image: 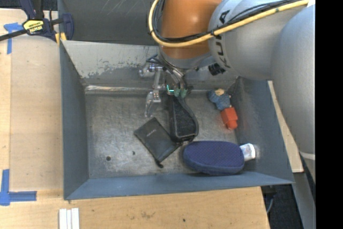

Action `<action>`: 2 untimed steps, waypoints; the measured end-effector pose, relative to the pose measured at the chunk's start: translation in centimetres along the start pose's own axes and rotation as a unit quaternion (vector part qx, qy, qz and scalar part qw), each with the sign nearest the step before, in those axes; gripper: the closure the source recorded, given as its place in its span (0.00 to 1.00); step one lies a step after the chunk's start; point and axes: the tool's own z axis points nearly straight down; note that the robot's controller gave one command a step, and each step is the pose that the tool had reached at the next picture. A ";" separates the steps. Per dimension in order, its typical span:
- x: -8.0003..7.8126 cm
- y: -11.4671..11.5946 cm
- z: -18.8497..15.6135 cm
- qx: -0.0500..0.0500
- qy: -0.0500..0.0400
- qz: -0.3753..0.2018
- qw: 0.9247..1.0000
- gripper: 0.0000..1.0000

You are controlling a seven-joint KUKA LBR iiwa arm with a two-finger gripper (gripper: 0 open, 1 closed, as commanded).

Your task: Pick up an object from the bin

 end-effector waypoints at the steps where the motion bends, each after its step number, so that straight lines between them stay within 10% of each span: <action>1: 7.8 -3.3 7.4 0.001 0.002 -0.070 0.998 0.00; 2: 7.4 -3.2 7.0 0.000 -0.003 -0.069 0.998 1.00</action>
Offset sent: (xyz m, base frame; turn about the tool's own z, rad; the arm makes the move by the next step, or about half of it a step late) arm -0.0750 -0.0309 -0.0700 -0.1402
